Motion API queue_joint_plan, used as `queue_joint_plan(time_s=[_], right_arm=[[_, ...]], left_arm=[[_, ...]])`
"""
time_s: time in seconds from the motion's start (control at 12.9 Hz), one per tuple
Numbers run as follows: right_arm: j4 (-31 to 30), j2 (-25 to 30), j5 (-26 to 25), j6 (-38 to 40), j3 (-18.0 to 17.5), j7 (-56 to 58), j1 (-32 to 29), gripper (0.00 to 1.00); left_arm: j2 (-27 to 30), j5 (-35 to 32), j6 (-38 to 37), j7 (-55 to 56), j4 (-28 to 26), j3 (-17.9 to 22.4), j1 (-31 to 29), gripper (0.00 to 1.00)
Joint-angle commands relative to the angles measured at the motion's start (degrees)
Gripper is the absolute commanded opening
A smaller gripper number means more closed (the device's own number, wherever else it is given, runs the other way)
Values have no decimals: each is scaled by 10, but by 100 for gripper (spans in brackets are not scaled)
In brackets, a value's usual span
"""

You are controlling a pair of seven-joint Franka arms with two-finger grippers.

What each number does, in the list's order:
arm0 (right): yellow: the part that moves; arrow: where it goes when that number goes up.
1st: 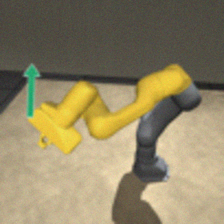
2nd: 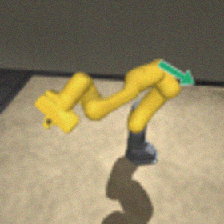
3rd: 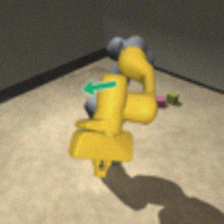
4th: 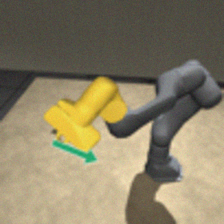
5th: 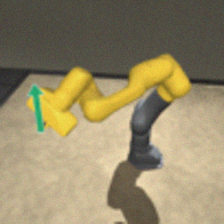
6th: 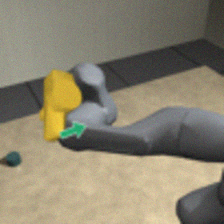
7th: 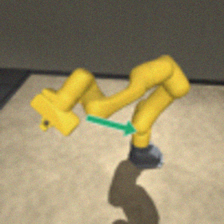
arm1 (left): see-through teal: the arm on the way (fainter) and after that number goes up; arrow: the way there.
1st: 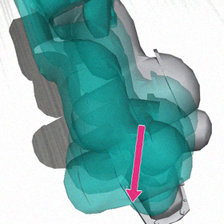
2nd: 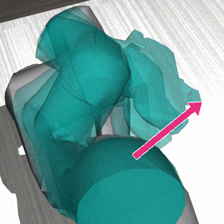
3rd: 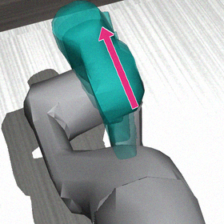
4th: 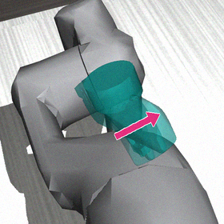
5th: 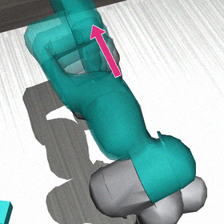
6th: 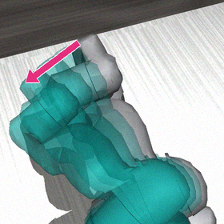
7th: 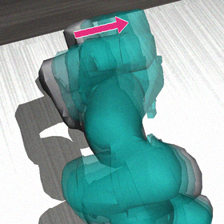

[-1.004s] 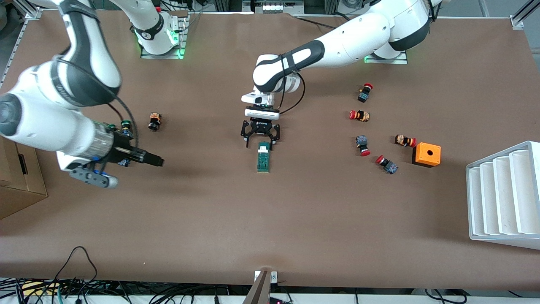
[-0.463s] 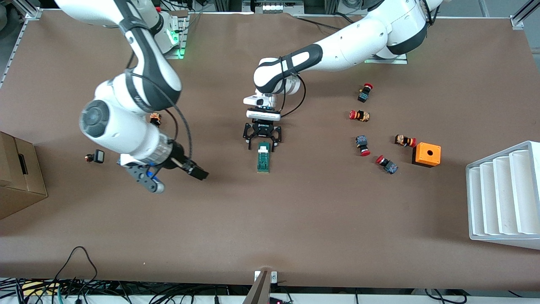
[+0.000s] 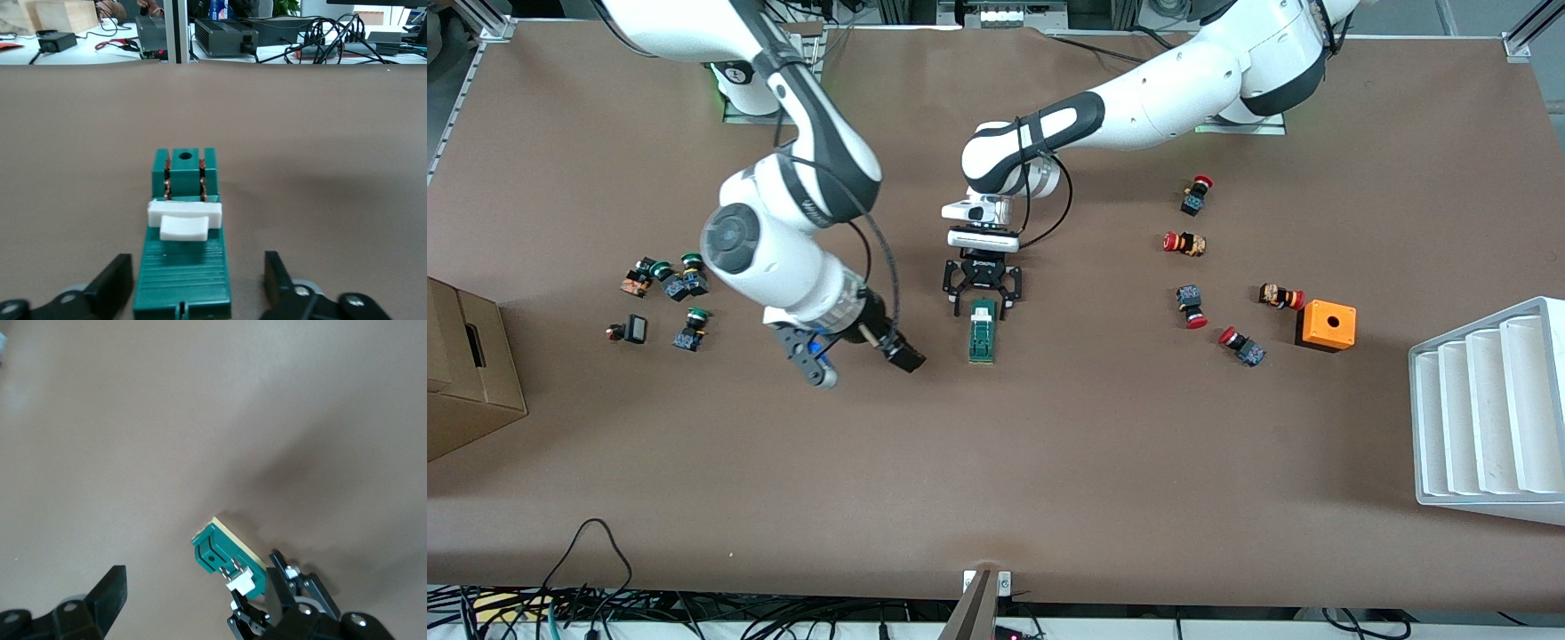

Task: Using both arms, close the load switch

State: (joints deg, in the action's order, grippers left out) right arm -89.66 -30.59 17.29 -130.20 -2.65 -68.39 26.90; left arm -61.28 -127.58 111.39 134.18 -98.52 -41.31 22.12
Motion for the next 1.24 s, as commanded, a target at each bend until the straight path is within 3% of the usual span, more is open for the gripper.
queue_joint_plan(time_s=[0.0,0.15,0.31,0.93,1.16], right_arm=[[-42,8,10,-49,-1,-70,29,87],[-65,6,10,-77,-9,-113,39,86],[-79,-2,10,-99,-9,-140,60,85],[-74,-61,4,-159,-8,-182,91,63],[-72,-78,1,-187,-9,-199,98,62]], left_arm=[[-7,-14,-3,9,-5,3,1,69],[-7,-14,-5,9,-6,3,1,53],[-10,-15,-8,9,-6,3,1,45],[-15,-15,-12,9,-7,4,1,41],[-15,-15,-13,10,-6,4,1,41]])
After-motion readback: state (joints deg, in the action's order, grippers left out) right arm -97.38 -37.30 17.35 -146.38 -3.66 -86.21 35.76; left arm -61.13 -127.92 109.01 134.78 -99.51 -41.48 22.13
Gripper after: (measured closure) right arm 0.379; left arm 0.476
